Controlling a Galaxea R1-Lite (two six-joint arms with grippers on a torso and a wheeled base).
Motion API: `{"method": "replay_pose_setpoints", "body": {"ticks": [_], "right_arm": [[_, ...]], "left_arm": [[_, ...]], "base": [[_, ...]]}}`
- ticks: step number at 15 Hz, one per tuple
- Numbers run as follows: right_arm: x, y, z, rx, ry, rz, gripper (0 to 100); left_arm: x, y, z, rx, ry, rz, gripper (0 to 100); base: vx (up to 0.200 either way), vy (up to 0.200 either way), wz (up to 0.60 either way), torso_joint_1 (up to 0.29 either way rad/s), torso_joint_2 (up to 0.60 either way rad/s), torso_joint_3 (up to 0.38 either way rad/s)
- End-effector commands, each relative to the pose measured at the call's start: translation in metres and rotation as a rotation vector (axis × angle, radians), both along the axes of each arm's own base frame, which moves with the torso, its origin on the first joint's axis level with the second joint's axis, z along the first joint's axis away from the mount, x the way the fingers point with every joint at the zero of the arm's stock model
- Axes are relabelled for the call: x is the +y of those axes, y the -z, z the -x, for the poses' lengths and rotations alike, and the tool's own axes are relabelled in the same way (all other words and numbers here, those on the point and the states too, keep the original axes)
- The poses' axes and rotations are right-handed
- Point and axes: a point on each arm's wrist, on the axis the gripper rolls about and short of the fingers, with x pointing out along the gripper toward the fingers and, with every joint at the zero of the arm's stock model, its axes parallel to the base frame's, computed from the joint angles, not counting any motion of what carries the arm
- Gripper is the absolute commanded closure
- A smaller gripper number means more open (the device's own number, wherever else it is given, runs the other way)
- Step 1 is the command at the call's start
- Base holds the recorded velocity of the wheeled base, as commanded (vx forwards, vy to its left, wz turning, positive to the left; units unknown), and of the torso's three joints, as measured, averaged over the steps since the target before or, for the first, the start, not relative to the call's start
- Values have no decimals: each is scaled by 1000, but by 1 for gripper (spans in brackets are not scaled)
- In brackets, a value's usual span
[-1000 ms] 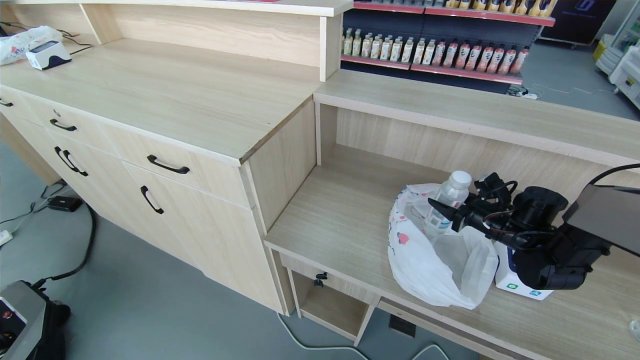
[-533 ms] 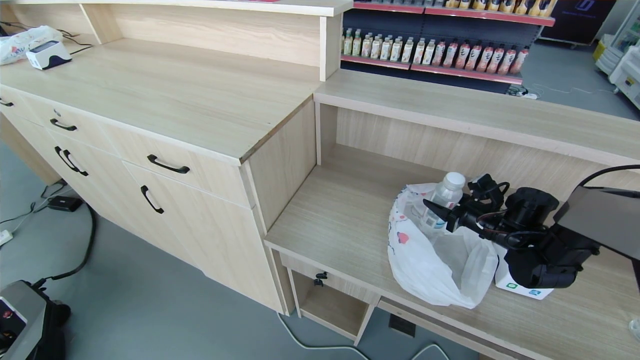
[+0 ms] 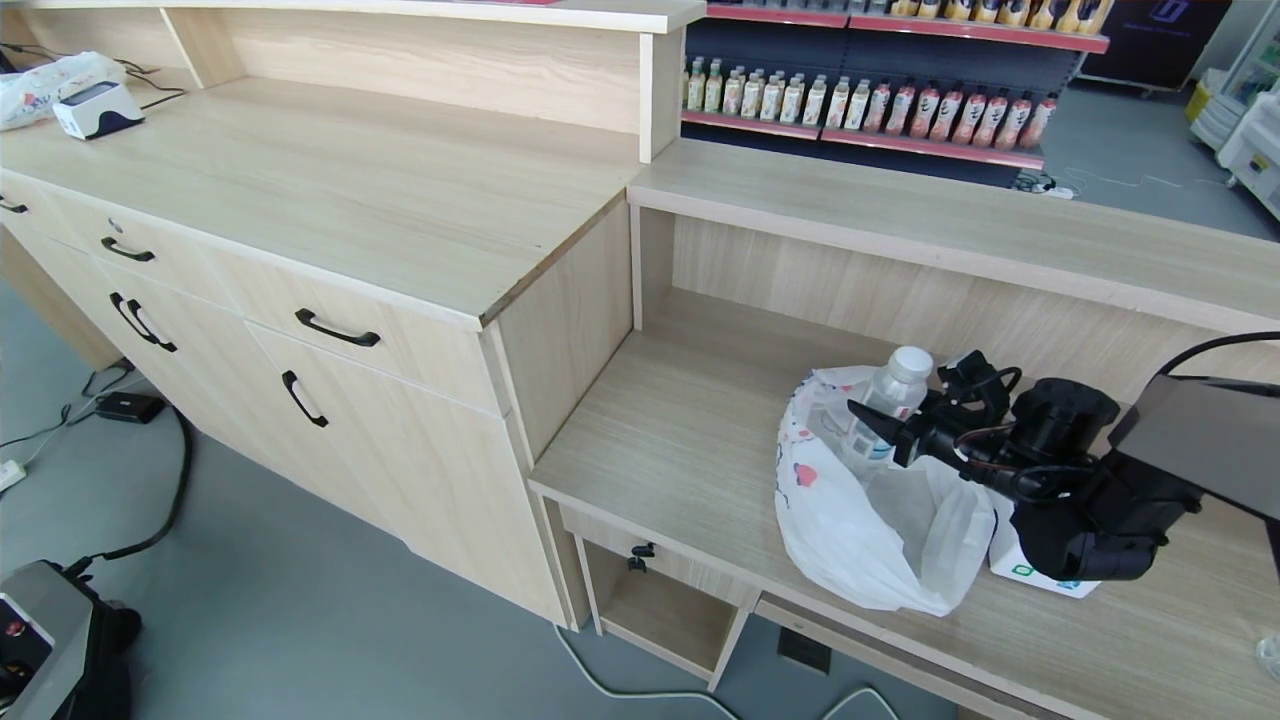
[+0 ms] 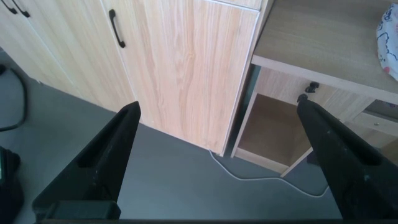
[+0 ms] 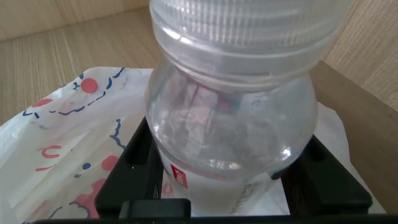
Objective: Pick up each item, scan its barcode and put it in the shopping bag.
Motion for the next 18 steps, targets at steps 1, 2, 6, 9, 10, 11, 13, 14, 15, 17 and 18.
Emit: {"method": "replay_pose_setpoints", "body": {"ticks": [1,2,6,9,10,11,13,14,15,17,18], "right_arm": [[-1,1,1,7,3,0,0],[-2,-1,2,5,5,0,0],[-3,-29,11,-20,5,-9,0],[-2,-92,32,-75,5,2,0],[-1,-115,49,-76,9,19,0],[-1,-115,49,-76,9,19,0],[-15,-177,120,-126,66,138,0],[-20,-193,141,-163,89,177,0],[-20,-206,157,-197,99,203,0],[-18,-232,180,-326,130,273,0],[-17,-245,191,-382,134,277,0]], "left_arm": [[0,0,0,-1,1,0,0],[0,0,0,-1,1,2,0],[0,0,0,-1,1,2,0],[0,0,0,-2,1,0,0],[0,0,0,-1,1,0,0],[0,0,0,-1,1,0,0],[0,0,0,1,1,0,0],[0,0,0,-2,0,0,0],[0,0,0,-1,0,0,0],[0,0,0,-2,0,0,0],[0,0,0,-1,0,2,0]], "base": [[0,0,0,0,0,0],[0,0,0,0,0,0],[0,0,0,0,0,0],[0,0,0,0,0,0],[0,0,0,0,0,0],[0,0,0,0,0,0],[0,0,0,0,0,0],[0,0,0,0,0,0],[0,0,0,0,0,0],[0,0,-300,1,1,1],[0,0,-600,-2,2,2]]}}
